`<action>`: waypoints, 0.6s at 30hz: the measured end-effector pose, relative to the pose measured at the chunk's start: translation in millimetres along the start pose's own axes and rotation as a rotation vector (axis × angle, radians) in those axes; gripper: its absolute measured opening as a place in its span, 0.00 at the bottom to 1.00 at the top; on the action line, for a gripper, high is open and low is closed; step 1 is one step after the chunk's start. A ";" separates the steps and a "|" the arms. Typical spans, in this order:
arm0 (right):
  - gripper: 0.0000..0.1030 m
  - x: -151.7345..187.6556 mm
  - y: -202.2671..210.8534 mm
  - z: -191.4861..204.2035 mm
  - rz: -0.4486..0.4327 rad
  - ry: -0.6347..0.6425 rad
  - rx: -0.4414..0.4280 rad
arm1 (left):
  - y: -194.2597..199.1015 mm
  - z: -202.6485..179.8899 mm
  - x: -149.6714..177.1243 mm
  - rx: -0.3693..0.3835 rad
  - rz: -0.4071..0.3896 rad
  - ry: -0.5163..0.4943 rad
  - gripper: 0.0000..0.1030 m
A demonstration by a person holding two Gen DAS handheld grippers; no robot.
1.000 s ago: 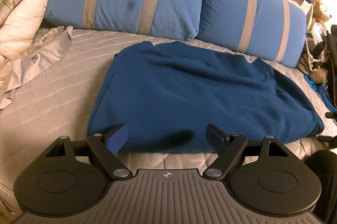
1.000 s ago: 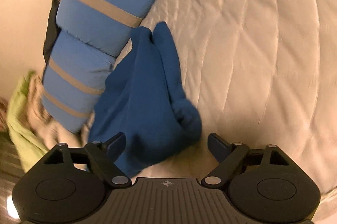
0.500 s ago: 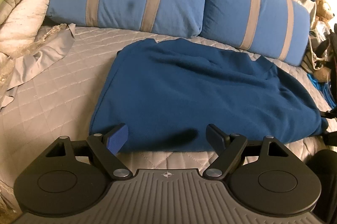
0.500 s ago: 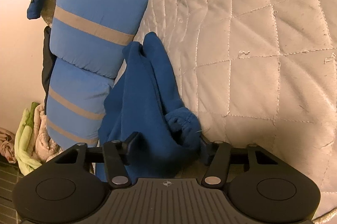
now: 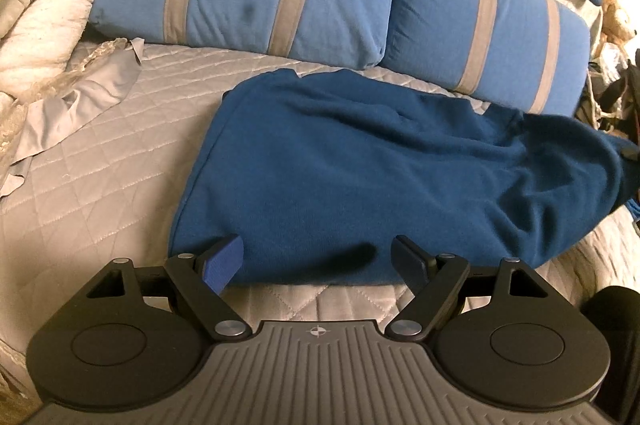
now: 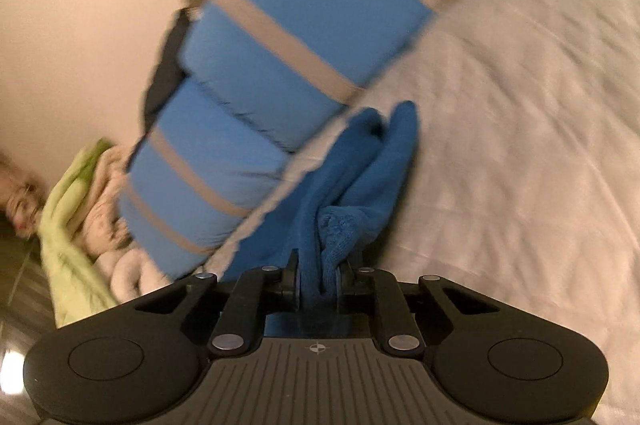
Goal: Fold clothes
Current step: 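Grasp the edge of the folded sweatshirt with the right gripper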
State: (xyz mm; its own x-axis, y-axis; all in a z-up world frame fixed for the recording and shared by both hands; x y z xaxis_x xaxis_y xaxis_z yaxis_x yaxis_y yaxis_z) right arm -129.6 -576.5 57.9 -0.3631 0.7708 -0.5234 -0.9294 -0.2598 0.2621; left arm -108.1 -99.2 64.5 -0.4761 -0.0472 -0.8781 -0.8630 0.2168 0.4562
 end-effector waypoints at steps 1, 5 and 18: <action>0.16 0.0 -2.2 5.3 0.000 0.024 -0.009 | 0.4 0.4 -0.1 0.002 -0.003 0.003 0.79; 0.16 4.3 -5.2 3.7 0.009 0.031 0.027 | 0.8 2.6 -0.7 0.008 -0.008 0.021 0.79; 0.16 23.7 -4.1 -34.4 0.009 -0.021 0.175 | 2.1 5.0 -1.3 -0.010 -0.014 0.051 0.79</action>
State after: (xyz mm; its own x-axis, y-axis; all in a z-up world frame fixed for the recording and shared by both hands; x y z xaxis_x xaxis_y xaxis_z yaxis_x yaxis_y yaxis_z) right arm -136.7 -577.2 16.5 -0.3685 0.7815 -0.5035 -0.8996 -0.1631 0.4051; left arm -108.5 -93.8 65.9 -0.4713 -0.0996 -0.8763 -0.8714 0.2057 0.4453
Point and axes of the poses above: each gripper's, at about its wrist camera, not at the fingertips, and y roughly against the way its jaws point, z to its left, x to its underside, the point moved 1 cm from there along -y, roughly the way its jaws point, and after that the axes turned 14 degrees about -z, right-handed, at the moved point
